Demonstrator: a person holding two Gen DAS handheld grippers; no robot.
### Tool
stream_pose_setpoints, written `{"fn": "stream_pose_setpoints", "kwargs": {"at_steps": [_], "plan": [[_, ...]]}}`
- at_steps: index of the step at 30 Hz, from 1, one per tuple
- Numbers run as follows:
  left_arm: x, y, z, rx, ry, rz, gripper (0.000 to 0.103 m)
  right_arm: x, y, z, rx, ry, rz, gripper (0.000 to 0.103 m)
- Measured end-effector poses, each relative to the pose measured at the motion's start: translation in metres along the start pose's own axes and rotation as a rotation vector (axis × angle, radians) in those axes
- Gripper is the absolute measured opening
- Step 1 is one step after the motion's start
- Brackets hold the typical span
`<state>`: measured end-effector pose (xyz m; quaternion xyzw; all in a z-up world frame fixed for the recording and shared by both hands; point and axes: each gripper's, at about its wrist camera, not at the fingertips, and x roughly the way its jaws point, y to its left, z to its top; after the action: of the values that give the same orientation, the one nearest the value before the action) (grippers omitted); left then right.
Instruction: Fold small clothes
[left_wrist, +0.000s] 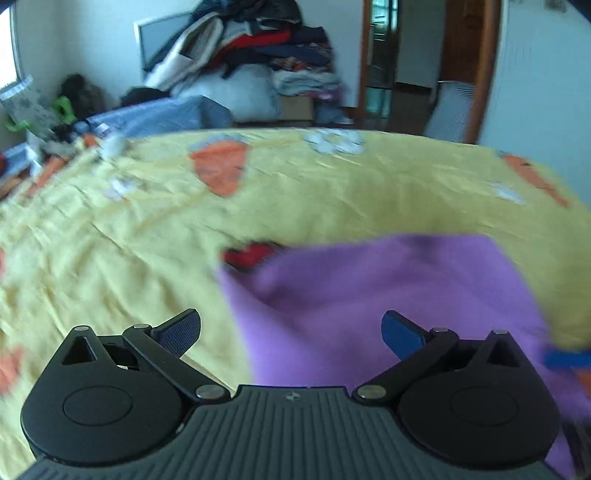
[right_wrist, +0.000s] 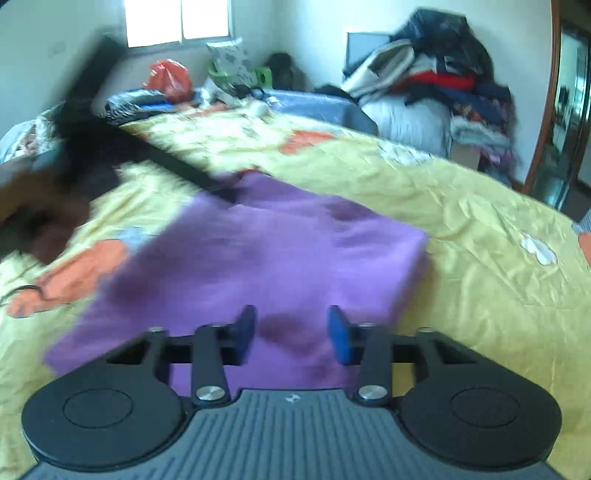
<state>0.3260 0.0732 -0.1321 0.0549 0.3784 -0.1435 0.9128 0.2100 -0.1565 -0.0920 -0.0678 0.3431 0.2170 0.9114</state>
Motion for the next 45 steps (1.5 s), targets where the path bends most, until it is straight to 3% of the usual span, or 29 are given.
{"fn": "stream_pose_setpoints", "kwargs": {"at_steps": [2,4,8,12,19,22,24,25,29,32,34,36,37,42,45], "plan": [[0.005,-0.013,-0.015,0.018,0.041,-0.021,0.103,0.016,-0.018,0.0,0.0,0.034,-0.029,0.034],[0.016,-0.019,-0.03,0.04,0.054,0.001,0.103,0.019,-0.032,0.003,0.019,0.028,-0.001,0.033],[0.02,-0.006,-0.035,-0.05,0.068,-0.036,0.103,0.015,-0.018,0.01,-0.016,0.056,-0.076,0.034],[-0.004,-0.009,-0.037,-0.066,0.062,-0.021,0.103,0.022,-0.004,0.015,-0.036,0.057,-0.111,0.036],[-0.039,-0.036,-0.081,-0.05,0.089,-0.093,0.103,0.04,0.0,0.021,-0.072,0.081,-0.148,0.036],[-0.041,-0.048,-0.105,-0.005,0.112,-0.087,0.103,0.045,-0.007,0.02,-0.056,0.083,-0.159,0.043],[-0.043,-0.048,-0.116,-0.007,0.089,-0.091,0.103,0.049,-0.008,0.02,-0.074,0.082,-0.225,0.079],[-0.045,-0.048,-0.117,-0.008,0.089,-0.091,0.103,0.05,-0.01,0.019,-0.078,0.08,-0.247,0.083],[-0.047,-0.041,-0.113,-0.035,0.118,-0.101,0.103,0.047,-0.014,0.018,-0.067,0.081,-0.23,0.083],[-0.05,-0.016,-0.106,-0.119,0.109,-0.126,0.103,0.041,-0.014,0.016,-0.075,0.084,-0.234,0.083],[-0.047,0.007,-0.101,-0.181,0.104,-0.121,0.103,0.035,-0.023,0.013,-0.042,0.09,-0.195,0.083],[-0.036,0.038,-0.097,-0.3,0.127,-0.196,0.103,0.028,-0.048,0.005,0.079,0.093,-0.094,0.083],[-0.034,0.051,-0.093,-0.339,0.111,-0.244,0.103,0.025,-0.066,-0.002,0.166,0.092,-0.006,0.083],[0.004,0.084,-0.073,-0.471,0.18,-0.524,0.103,0.018,-0.128,-0.035,0.479,0.051,0.352,0.084],[0.032,0.093,-0.069,-0.593,0.245,-0.709,0.103,0.023,-0.137,-0.044,0.554,0.061,0.494,0.084]]}}
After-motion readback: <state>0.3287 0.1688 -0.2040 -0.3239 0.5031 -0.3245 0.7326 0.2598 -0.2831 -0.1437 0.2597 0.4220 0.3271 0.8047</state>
